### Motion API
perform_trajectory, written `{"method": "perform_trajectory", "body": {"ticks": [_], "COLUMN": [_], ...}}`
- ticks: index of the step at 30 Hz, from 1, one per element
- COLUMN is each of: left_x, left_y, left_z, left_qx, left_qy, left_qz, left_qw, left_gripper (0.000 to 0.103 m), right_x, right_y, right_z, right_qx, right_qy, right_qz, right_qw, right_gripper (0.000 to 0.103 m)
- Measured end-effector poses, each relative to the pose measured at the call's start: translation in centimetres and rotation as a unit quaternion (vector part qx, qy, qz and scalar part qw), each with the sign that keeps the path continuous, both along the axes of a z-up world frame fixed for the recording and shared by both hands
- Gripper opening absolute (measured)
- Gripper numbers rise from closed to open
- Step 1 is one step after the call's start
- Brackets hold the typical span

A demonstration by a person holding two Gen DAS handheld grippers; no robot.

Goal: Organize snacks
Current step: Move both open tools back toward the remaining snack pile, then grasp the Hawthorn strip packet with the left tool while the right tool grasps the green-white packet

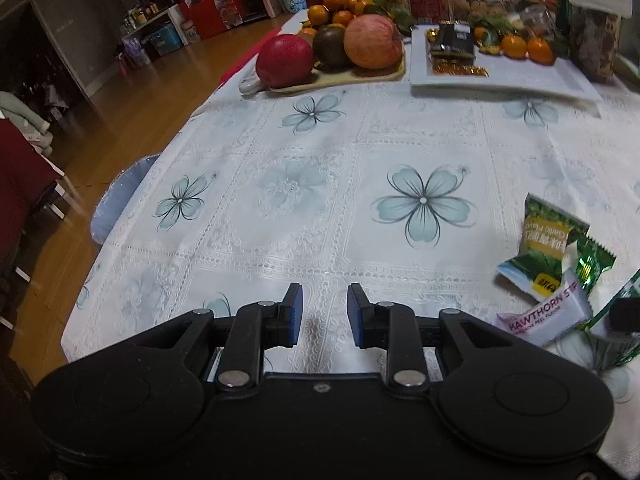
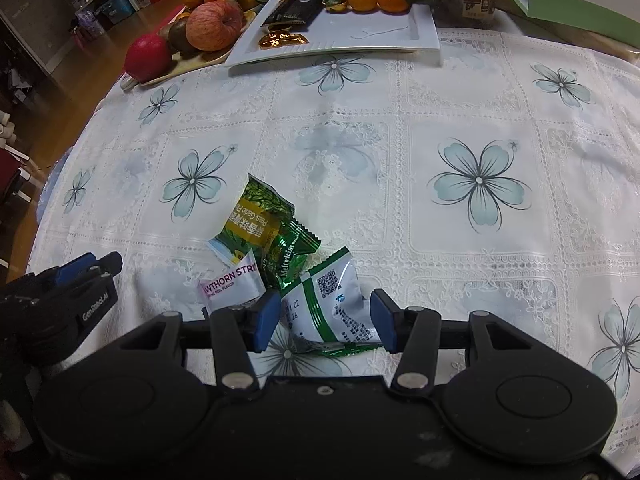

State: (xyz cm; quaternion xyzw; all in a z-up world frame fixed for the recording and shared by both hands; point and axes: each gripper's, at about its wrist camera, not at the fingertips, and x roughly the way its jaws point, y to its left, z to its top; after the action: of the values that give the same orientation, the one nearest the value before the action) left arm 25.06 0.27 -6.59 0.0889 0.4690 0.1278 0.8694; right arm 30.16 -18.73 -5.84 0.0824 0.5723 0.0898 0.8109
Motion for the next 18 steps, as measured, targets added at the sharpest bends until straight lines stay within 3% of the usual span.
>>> {"method": "perform_trajectory", "body": {"ticks": [3, 7, 12, 18], "left_x": [0.0, -0.6, -0.2, -0.3], "left_y": [-0.8, -1.2, 0.5, 1.3], "left_z": [-1.5, -1.4, -1.4, -1.0], "left_qx": [0.036, 0.079, 0.047, 0.022], "left_qy": [0.023, 0.009, 0.028, 0.038], "left_qz": [-0.016, -0.027, 0.0, -0.001], "left_qw": [0.9989, 0.9964, 0.9985, 0.999], "left_gripper": [0.037, 0.037, 0.037, 0.037], "right_x": [0.1, 0.3, 0.5, 0.3], "right_y": [-0.2, -0.6, -1.6, -1.9], "right_z": [-0.1, 0.4, 1.2, 1.3], "right_qx": [0.003, 0.01, 0.028, 0.039], "right_qy": [0.004, -0.001, -0.004, 0.003], "right_qz": [-0.003, -0.009, -0.023, -0.024], "right_qw": [1.0, 1.0, 0.999, 0.999], "right_gripper": [0.053, 0.053, 0.053, 0.055]}}
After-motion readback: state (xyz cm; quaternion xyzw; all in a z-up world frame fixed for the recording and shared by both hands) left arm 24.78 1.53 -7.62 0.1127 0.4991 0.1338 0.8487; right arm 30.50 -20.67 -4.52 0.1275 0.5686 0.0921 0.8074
